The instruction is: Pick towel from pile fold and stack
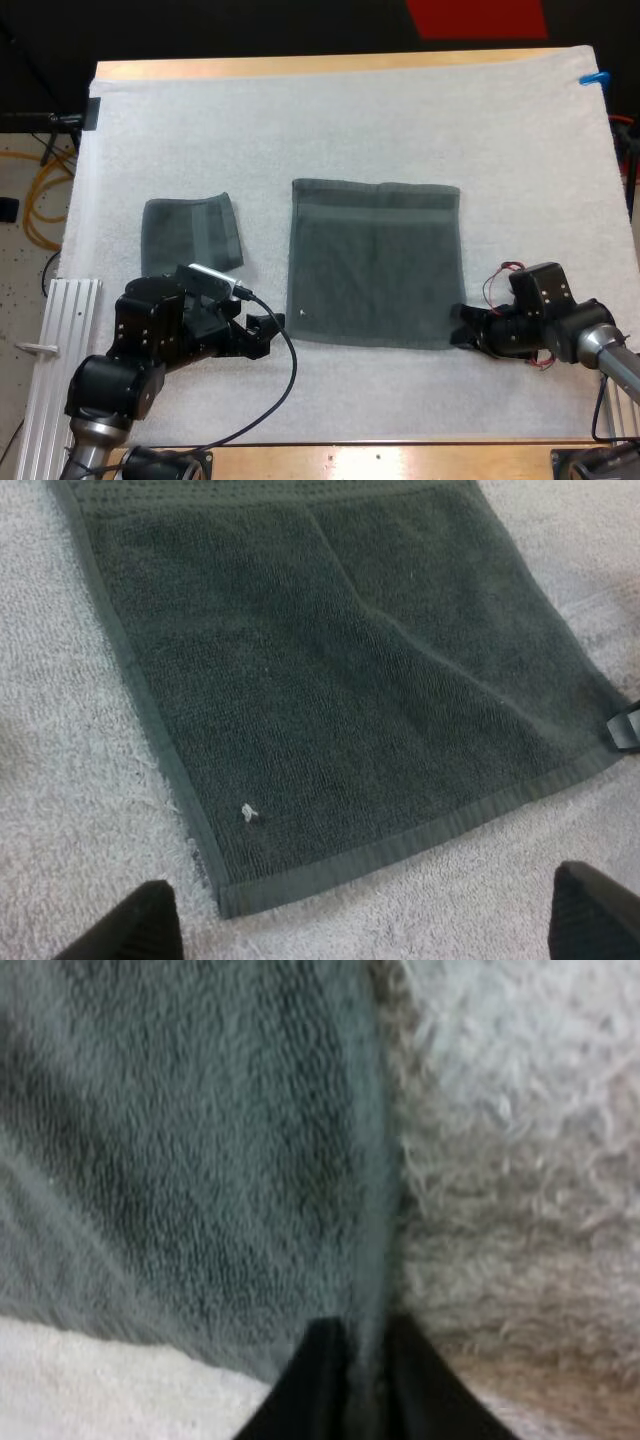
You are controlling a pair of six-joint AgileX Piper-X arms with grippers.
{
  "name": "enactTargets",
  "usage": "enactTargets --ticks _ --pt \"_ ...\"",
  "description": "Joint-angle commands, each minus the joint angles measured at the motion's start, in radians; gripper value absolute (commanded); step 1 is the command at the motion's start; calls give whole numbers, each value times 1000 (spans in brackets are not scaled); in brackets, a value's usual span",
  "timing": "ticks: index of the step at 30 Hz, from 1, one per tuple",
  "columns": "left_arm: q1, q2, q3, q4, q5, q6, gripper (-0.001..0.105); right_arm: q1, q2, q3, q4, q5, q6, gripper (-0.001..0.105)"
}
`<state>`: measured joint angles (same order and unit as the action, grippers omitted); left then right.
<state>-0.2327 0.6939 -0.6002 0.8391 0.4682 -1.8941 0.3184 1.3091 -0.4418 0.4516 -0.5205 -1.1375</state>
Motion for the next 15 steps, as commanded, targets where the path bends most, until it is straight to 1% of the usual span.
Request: enactTargets --ticks 1,5,8,13,14,15 --pt "0 13 6 -14 16 -9 72 1 1 2 3 30 -14 0" --pt "0 70 37 -50 48 -9 72 1 1 2 3 45 -18 0" --pt "0 155 57 -75 70 -12 72 1 1 2 3 45 -18 0" --pt "-44 361 56 -161 70 -18 72 1 1 2 3 45 -18 0" --pt "-53 378 56 -173 70 -20 72 1 1 2 3 45 -18 0" --pt "-69 428 56 -199 66 -36 72 1 1 2 3 45 -18 0"
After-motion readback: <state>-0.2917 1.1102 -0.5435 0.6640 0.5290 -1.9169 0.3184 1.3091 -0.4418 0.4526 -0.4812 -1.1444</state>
